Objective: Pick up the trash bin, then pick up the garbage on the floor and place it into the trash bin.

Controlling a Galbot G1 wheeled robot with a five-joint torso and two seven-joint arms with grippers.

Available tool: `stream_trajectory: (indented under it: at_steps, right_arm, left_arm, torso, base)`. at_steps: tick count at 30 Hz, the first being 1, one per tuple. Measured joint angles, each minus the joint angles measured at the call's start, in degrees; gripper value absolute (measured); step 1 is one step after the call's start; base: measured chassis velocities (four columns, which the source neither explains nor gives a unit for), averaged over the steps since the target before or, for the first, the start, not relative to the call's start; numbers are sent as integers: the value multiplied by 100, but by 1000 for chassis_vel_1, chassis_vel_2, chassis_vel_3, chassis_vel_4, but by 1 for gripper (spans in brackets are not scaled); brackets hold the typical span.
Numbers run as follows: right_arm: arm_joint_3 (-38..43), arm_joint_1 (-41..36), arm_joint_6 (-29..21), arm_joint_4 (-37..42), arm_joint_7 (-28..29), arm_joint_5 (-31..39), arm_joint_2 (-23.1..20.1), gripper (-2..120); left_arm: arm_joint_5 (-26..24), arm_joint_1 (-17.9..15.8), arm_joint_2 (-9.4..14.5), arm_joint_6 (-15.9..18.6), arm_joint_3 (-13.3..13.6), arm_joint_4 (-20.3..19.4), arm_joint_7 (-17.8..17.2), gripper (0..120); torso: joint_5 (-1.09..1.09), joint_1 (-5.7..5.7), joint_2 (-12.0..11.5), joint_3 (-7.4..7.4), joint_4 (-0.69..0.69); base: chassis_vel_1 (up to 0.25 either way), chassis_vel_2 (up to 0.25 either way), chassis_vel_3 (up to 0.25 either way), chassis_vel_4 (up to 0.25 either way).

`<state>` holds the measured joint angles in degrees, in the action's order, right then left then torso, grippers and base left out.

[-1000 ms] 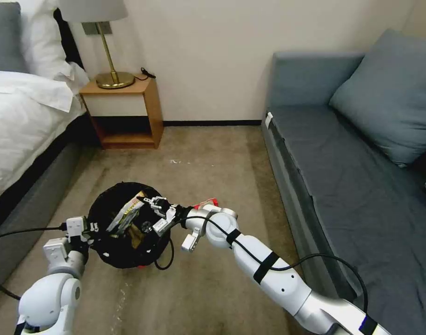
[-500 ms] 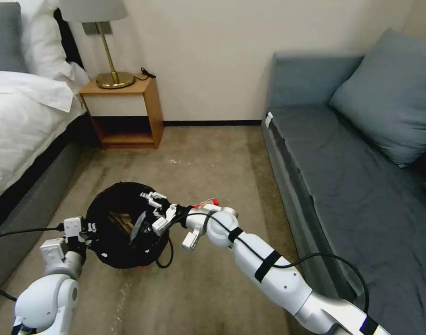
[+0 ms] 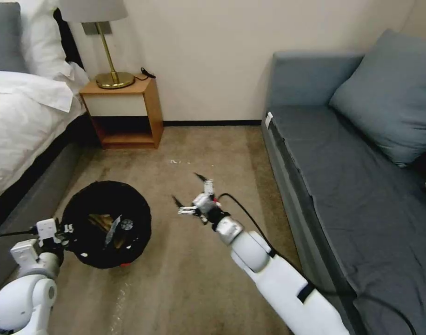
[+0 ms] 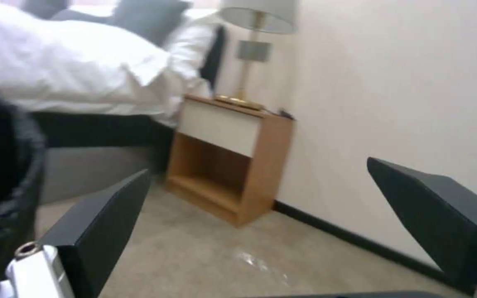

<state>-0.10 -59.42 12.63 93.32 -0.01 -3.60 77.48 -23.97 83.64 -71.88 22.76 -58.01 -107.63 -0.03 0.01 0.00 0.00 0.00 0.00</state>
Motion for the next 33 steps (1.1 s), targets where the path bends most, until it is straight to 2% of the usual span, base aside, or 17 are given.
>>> stream_trajectory:
  at_steps: [3, 12, 22, 33]
  right_arm:
    - [210, -455, -251, 329, 127, 228, -9, 100]
    - [339, -1080, -137, 445, 95, 355, -2, 100]
    - [313, -1056, 14, 359, 56, 299, 0, 100]
    - [273, -878, 113, 169, 8, 212, 0, 100]
  left_arm:
    - [57, 40, 33, -43, -15, 10, 0, 4]
    - [130, 77, 71, -68, -61, 10, 1, 4]
    - [147, 114, 31, -70, -129, -11, 7, 4]
    - [143, 50, 65, -89, -186, 88, 13, 4]
  torso:
    - [-1, 0, 0, 0, 0]
    - [0, 0, 0, 0, 0]
    - [0, -1, 0, 0, 1]
    - [-2, 0, 0, 1, 0]
  base:
    - [0, 0, 0, 0]
    - [0, 0, 0, 0]
    - [-39, 47, 44, -41]
    - [-203, 211, 218, -203]
